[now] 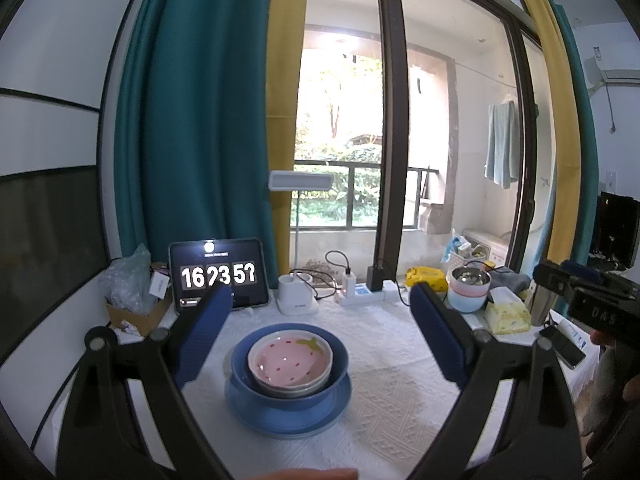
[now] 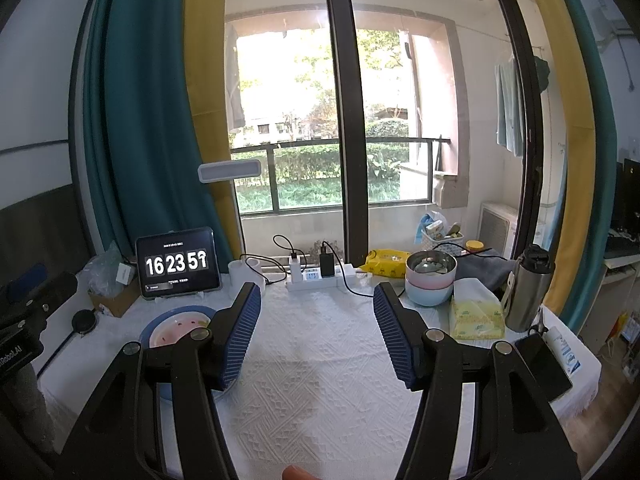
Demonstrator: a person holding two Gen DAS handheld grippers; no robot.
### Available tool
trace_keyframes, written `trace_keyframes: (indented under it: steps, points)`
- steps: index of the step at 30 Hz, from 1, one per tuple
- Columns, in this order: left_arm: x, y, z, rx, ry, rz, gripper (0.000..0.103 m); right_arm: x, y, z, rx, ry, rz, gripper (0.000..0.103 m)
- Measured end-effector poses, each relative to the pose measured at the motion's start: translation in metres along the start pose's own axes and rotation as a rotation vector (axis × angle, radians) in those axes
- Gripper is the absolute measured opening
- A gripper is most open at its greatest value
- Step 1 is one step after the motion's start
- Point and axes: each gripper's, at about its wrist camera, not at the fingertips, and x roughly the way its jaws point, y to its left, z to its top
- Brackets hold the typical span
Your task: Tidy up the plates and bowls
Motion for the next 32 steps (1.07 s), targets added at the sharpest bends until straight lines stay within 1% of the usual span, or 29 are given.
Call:
trace_keyframes:
  steps: [32]
  points:
    - [-0.0019, -0.005, -0.0011, -0.003, 0.003, -0.004, 0.092, 0.0049, 0.0012, -0.0015, 0.0, 0.017, 0.006, 0.062]
